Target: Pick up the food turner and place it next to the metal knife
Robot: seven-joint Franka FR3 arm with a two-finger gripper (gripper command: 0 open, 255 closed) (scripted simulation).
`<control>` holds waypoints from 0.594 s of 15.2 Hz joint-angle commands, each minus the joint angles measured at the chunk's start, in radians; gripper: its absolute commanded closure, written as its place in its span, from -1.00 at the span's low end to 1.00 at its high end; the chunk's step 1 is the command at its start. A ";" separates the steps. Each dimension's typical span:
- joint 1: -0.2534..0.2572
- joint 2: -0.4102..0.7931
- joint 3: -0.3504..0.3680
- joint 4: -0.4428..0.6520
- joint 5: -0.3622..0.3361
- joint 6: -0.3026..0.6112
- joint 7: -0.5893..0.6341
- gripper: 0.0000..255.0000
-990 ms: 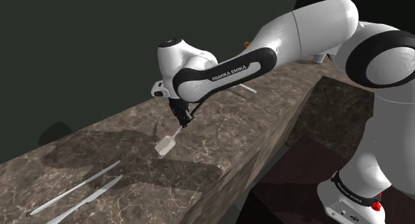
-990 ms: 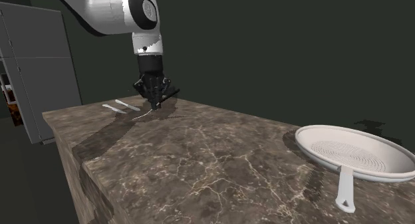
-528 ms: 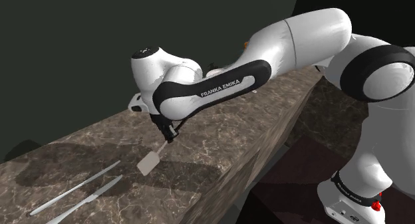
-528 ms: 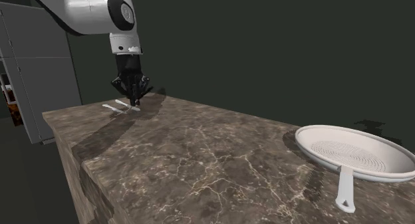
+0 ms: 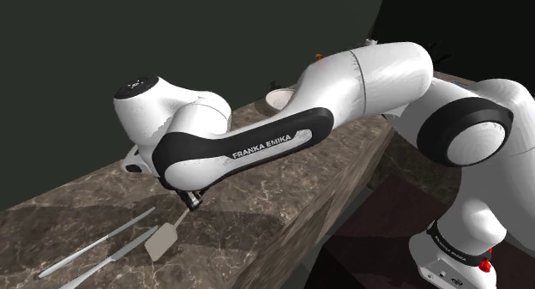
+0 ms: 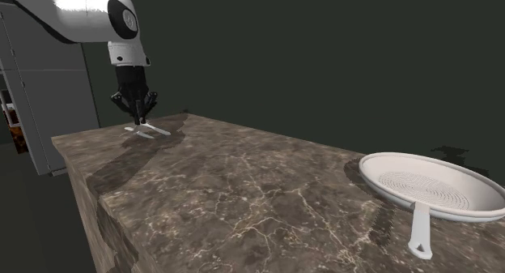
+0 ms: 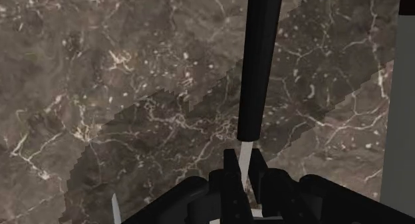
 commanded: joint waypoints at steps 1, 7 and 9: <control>0.042 0.062 0.002 0.107 -0.006 -0.046 0.030 1.00; 0.052 0.096 0.000 0.097 -0.011 -0.004 0.043 1.00; 0.051 0.102 -0.001 0.081 -0.012 0.019 0.046 1.00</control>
